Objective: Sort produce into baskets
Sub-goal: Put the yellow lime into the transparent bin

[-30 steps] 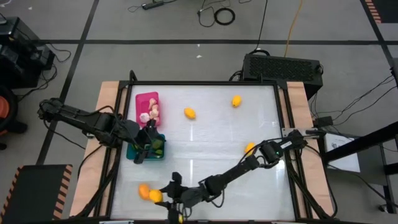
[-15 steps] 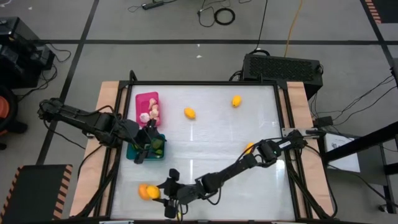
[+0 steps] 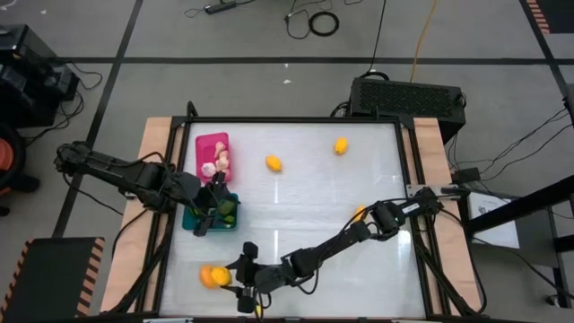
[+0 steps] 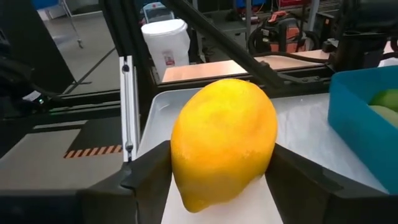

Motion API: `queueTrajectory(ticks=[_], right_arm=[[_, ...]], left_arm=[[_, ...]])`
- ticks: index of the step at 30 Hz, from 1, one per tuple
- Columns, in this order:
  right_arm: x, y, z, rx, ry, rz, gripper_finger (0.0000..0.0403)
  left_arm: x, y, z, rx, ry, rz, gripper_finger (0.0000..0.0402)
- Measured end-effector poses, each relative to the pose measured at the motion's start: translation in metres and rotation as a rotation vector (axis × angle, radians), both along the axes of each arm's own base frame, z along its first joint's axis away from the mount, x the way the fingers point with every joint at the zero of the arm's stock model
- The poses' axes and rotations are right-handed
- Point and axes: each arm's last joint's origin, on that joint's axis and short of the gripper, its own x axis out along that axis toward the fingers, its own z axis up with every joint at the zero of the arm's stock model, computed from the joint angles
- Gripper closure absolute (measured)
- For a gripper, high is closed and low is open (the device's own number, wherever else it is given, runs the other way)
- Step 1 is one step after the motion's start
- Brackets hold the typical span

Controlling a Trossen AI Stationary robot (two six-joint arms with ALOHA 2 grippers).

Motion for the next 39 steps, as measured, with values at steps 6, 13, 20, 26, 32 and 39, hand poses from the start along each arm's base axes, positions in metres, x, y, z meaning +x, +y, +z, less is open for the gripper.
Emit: queueTrajectory(ticks=[6,13,20,26,32,39], right_arm=[[0.0,0.0,0.0,-0.001,0.0,-0.001,0.0151],[0.001,-0.002,0.0,-0.007,0.0,-0.002,0.0123],[-0.003,-0.004,0.006,-0.015,0.048,-0.006,0.0113],[-0.024,-0.01,0.039,0.049,0.237,-0.059,0.0121],[-0.061,-0.003,0.057,0.042,0.433,-0.192,0.0128],[-0.107,0.01,0.06,0.033,0.588,-0.416,0.0142]], left_arm=[[0.0,0.0,0.0,0.0,0.0,0.0,0.0098],[0.001,0.0,0.002,-0.004,-0.02,-0.001,0.0098],[0.002,0.002,0.002,0.037,-0.038,-0.016,0.0098],[0.004,0.005,0.004,0.025,-0.051,-0.016,0.0098],[0.011,0.011,0.001,0.039,-0.05,0.011,0.0098],[0.035,0.022,-0.009,0.02,-0.04,0.036,0.0098]])
